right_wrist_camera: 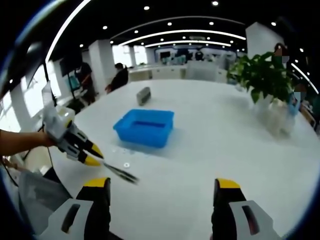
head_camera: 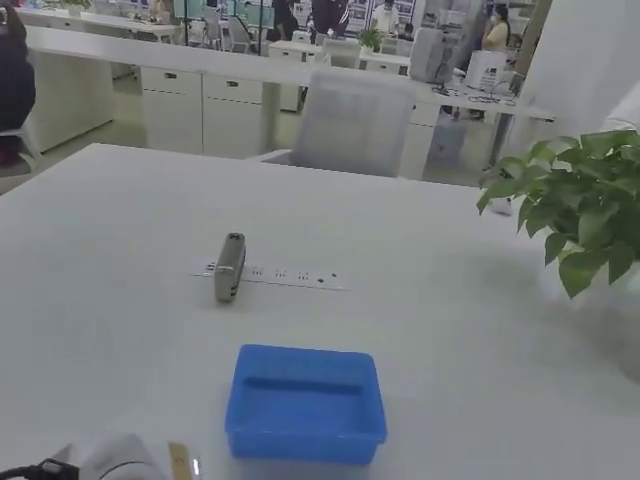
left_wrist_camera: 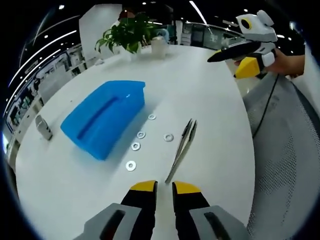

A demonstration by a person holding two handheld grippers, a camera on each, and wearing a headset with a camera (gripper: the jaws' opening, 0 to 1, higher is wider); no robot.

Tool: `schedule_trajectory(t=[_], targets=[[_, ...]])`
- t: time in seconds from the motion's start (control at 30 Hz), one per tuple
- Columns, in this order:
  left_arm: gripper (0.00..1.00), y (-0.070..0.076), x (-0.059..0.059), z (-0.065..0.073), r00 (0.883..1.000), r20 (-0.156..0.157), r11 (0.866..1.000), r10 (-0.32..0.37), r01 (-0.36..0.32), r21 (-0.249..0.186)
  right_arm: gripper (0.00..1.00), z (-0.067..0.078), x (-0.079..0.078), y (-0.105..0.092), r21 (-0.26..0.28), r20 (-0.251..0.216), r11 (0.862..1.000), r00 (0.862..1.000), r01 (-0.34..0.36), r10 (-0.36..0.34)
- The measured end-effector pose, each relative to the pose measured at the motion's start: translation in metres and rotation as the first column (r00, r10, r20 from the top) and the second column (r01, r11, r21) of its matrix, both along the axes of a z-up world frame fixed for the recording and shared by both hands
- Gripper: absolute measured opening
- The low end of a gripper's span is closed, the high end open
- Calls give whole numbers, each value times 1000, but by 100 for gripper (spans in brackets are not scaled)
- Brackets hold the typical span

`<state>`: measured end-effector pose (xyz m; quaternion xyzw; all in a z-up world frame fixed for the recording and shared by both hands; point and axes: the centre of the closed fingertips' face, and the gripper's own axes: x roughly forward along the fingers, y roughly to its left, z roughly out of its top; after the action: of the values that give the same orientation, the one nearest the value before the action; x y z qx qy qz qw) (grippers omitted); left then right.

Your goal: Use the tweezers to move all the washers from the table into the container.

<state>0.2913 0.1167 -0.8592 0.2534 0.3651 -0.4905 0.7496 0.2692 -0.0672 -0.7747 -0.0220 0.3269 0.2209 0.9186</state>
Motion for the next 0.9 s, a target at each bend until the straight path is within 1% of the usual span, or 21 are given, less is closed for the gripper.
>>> schedule_trajectory(t=[0.1,0.27,0.3,0.37,0.5,0.67,0.7,0.8,0.9], targets=[[7,-3,-1,-3,1000,-3,1000,-23,23,-3,83,0,-1,3,9,1,1000,1000,1,-1],[2,-9,-4,-3,998,13,998,-66,66,3,83,0,-5,8,4,1,1000,1000,-11,11],[0,-9,-4,-3,998,12,998,-69,69,3,83,1,-5,8,7,2,1000,1000,-12,12],[0,-10,-7,-4,997,-2,997,-74,74,6,83,1,-4,9,8,3,1000,1000,-13,13],[0,-11,-13,-2,995,8,995,-100,100,13,83,4,-4,12,13,9,1000,1000,-22,22],[0,-12,-17,10,995,34,995,-97,97,9,82,6,-6,21,15,19,999,999,-46,45],[0,-11,-18,14,994,45,995,-102,102,11,82,7,-6,24,18,20,998,998,-52,52],[0,-11,-22,25,993,61,995,-96,96,4,78,9,-8,33,22,27,996,996,-88,87],[0,-13,-25,40,994,74,997,-80,81,-17,72,9,-10,43,17,31,991,991,-134,134]])
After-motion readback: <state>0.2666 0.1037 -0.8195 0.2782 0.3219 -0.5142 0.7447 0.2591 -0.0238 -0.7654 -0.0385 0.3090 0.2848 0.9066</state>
